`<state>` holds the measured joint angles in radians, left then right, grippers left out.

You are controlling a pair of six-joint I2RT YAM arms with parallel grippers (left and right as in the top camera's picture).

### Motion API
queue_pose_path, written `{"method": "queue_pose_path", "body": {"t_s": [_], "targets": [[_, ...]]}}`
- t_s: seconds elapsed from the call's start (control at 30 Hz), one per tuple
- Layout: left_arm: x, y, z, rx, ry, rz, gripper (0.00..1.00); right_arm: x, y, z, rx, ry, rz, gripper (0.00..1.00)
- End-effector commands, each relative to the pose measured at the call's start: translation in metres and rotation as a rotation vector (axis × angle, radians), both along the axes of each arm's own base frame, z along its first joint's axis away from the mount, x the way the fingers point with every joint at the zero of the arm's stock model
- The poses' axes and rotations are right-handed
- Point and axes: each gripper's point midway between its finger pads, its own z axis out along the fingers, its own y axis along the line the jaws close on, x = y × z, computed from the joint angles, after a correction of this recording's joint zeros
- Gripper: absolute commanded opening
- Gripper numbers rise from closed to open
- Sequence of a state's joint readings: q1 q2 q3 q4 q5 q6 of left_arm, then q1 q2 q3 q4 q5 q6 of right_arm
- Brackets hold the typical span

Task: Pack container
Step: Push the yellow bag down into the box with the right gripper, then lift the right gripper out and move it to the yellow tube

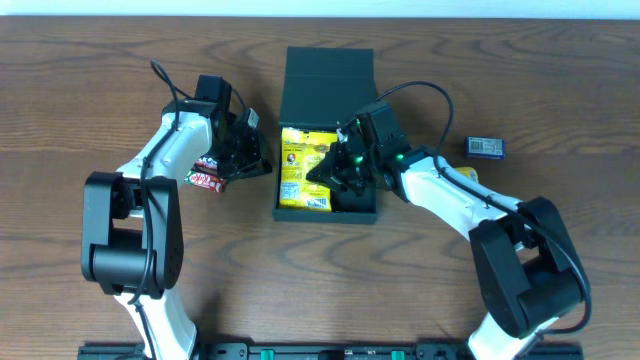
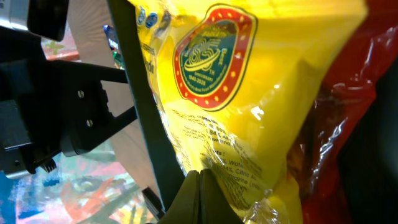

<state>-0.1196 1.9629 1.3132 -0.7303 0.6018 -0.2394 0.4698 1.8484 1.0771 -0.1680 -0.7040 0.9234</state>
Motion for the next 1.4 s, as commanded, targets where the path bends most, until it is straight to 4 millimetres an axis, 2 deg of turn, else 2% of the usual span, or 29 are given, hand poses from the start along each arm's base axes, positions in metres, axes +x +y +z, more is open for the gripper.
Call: {"method": "queue_pose_path", "body": {"t_s": [0.0,0.07,0.13,0.2,0.3,0.37,0.53,0.7,1.0,1.03,1.13,1.23,1.37], "targets": [[-0.002,0.002,-0.003,0.008,0.009,0.004,0.06,0.008,0.005,0.008,0.047,-0.075,0.042,0.01],[-0.002,0.002,-0.003,0.008,0.009,0.003,0.06,0.015,0.015,0.034,0.163,-0.173,0.102,0.02],[-0.002,0.002,-0.003,0.008,0.009,0.003,0.06,0.024,0.016,0.053,0.235,-0.247,0.123,0.02],[-0.002,0.002,-0.003,0.008,0.009,0.003,0.06,0.033,0.008,0.055,0.240,-0.263,0.104,0.02],[-0.001,0.002,-0.003,0.008,0.009,0.003,0.06,0.036,-0.004,0.045,0.196,-0.264,0.092,0.01],[-0.001,0.002,-0.003,0.008,0.008,0.004,0.06,0.036,-0.011,0.027,0.116,-0.235,0.067,0.01],[-0.001,0.002,-0.003,0.007,0.008,0.004,0.06,0.031,-0.001,0.002,0.082,-0.220,0.093,0.01],[-0.001,0.002,-0.003,0.007,0.009,0.004,0.06,0.022,0.001,-0.043,0.050,-0.098,0.085,0.01],[-0.001,0.002,-0.003,0.008,0.009,0.004,0.06,0.025,0.004,-0.043,0.072,-0.107,0.086,0.01],[-0.001,0.002,-0.003,0.008,0.008,0.003,0.06,0.026,0.005,-0.040,0.087,-0.103,0.088,0.02],[-0.001,0.002,-0.003,0.008,0.005,0.003,0.06,0.034,0.009,-0.014,0.174,-0.130,0.111,0.02],[-0.001,0.002,-0.003,0.008,0.006,0.004,0.06,0.054,0.000,0.022,0.217,-0.191,0.083,0.01],[-0.001,0.002,-0.003,0.008,0.006,0.004,0.06,0.079,-0.028,0.086,0.247,-0.356,0.025,0.02]]}}
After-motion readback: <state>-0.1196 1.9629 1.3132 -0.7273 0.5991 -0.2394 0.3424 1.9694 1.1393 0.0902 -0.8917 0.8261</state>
